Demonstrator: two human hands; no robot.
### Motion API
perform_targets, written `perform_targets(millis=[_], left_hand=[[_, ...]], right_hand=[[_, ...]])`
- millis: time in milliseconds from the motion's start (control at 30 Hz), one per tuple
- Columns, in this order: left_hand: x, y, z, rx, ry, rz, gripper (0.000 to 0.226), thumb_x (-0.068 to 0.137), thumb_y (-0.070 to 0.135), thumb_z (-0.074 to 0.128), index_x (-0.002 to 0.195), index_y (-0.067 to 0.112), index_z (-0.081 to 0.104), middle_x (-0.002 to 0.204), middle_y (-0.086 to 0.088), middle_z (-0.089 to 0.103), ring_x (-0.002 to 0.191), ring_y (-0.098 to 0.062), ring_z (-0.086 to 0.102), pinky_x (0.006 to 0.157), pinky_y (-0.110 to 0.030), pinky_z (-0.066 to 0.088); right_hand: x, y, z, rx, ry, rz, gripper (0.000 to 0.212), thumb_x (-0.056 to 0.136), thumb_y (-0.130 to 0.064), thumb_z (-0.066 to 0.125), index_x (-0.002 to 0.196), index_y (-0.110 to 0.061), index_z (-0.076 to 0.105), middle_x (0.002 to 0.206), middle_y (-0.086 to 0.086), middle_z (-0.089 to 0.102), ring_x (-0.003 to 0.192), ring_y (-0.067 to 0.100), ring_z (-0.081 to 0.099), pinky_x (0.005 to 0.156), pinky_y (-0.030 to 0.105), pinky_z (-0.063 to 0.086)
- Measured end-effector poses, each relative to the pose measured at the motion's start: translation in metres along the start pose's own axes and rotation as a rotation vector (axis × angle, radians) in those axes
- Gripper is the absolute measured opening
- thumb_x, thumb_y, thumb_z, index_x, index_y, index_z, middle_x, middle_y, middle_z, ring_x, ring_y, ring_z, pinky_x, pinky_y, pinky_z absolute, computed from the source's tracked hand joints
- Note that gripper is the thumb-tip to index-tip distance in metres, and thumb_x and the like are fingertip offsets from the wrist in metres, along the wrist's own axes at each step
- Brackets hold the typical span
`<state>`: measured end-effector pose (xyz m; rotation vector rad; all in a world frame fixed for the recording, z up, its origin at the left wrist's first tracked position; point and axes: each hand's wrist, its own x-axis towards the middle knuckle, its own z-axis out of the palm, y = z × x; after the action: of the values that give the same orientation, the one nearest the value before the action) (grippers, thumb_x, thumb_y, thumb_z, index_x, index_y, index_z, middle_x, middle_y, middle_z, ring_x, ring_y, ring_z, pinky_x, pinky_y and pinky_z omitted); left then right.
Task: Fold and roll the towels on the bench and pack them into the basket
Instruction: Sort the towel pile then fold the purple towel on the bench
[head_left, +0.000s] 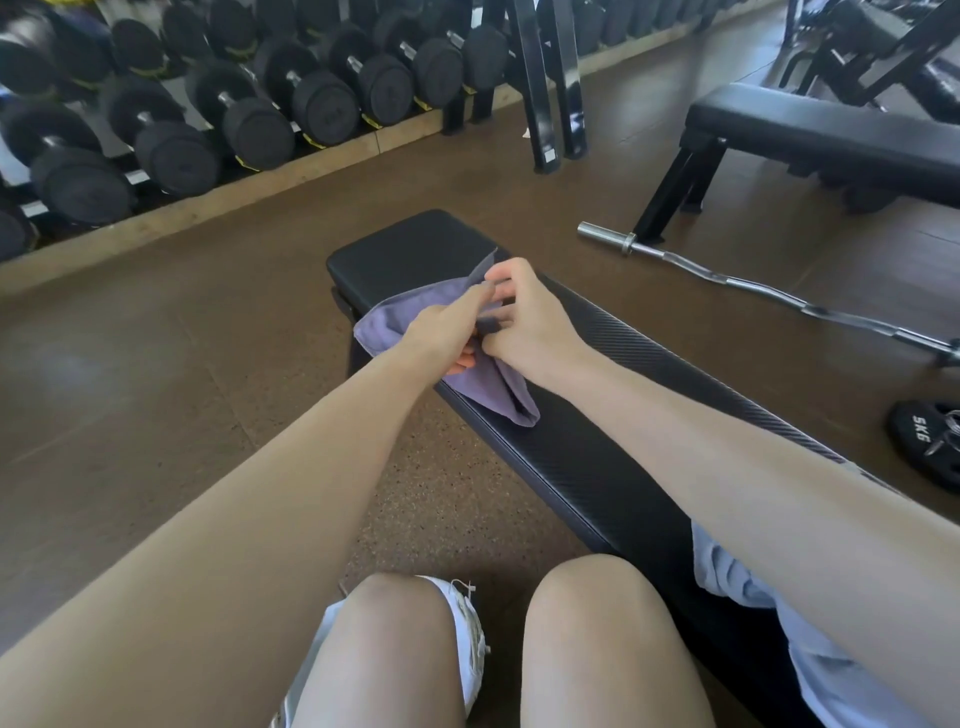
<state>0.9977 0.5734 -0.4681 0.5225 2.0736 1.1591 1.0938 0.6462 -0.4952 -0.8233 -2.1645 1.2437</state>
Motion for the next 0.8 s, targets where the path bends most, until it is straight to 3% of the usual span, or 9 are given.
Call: perform_targets(millis=[100,167,300,400,467,533,633,800], left_hand=[[0.005,-0.006,0.000,0.026,-0.020,-0.007,0.042,0.093,0.044,0.061,0.094,0.003,0.067,0.084,-0.011,0.065,0.070,-0.019,0.062,0.084,-0.032,0.058],[0.006,-0.008,0.001,0.020,-0.034,-0.024,0.039,0.093,0.042,0.062,0.097,0.004,0.067,0.082,-0.009,0.063,0.071,-0.019,0.062,0.085,-0.032,0.059],[0.005,-0.007,0.004,0.011,-0.077,-0.034,0.028,0.092,0.037,0.064,0.091,0.009,0.064,0.075,-0.004,0.056,0.062,-0.015,0.055,0.071,-0.025,0.055],[0.004,-0.005,0.003,-0.002,-0.090,-0.035,0.017,0.093,0.020,0.054,0.096,0.007,0.065,0.074,-0.005,0.055,0.059,-0.015,0.055,0.062,-0.025,0.055],[0.003,-0.003,0.001,-0.013,-0.106,-0.034,0.014,0.092,0.016,0.050,0.089,0.008,0.061,0.070,-0.005,0.051,0.053,-0.014,0.051,0.053,-0.023,0.053],[-0.001,-0.002,0.000,0.018,-0.149,-0.033,0.020,0.093,0.030,0.057,0.084,0.012,0.058,0.070,-0.003,0.049,0.056,-0.013,0.050,0.056,-0.023,0.053],[-0.002,-0.002,0.003,0.153,-0.173,-0.018,0.052,0.090,0.061,0.057,0.097,0.012,0.070,0.079,-0.002,0.054,0.071,-0.015,0.054,0.074,-0.026,0.058],[0.001,-0.002,-0.001,0.092,-0.167,-0.002,0.026,0.099,0.030,0.048,0.100,0.010,0.065,0.074,-0.004,0.053,0.059,-0.013,0.050,0.066,-0.027,0.057]], right_hand=[[-0.004,0.006,0.001,0.037,0.012,0.014,0.059,0.073,0.004,0.066,0.123,-0.017,0.044,0.114,0.007,0.060,0.097,0.022,0.068,0.088,0.037,0.056],[-0.007,0.009,0.002,0.052,0.031,0.010,0.058,0.075,0.003,0.068,0.125,-0.016,0.044,0.114,0.006,0.061,0.095,0.020,0.069,0.089,0.038,0.056],[-0.013,0.012,0.004,0.061,0.086,-0.013,0.052,0.075,-0.009,0.068,0.119,-0.022,0.044,0.114,0.002,0.063,0.097,0.020,0.069,0.090,0.038,0.055],[-0.016,0.015,0.004,0.045,0.117,-0.027,0.050,0.077,-0.008,0.071,0.113,-0.027,0.043,0.113,0.000,0.061,0.099,0.019,0.069,0.090,0.041,0.056],[-0.019,0.018,0.003,0.040,0.131,-0.037,0.047,0.078,-0.007,0.071,0.112,-0.025,0.045,0.113,0.000,0.062,0.098,0.017,0.069,0.090,0.040,0.056],[-0.022,0.018,0.003,0.061,0.154,-0.058,0.041,0.080,-0.006,0.071,0.111,-0.020,0.047,0.108,-0.001,0.064,0.094,0.013,0.070,0.087,0.036,0.056],[-0.023,0.013,0.005,0.063,0.171,-0.117,0.039,0.081,-0.007,0.073,0.107,-0.020,0.046,0.102,-0.001,0.065,0.091,0.011,0.069,0.081,0.029,0.056],[-0.022,0.015,0.008,0.034,0.154,-0.124,0.044,0.079,-0.003,0.067,0.107,-0.024,0.042,0.110,0.003,0.059,0.096,0.020,0.069,0.085,0.042,0.058]])
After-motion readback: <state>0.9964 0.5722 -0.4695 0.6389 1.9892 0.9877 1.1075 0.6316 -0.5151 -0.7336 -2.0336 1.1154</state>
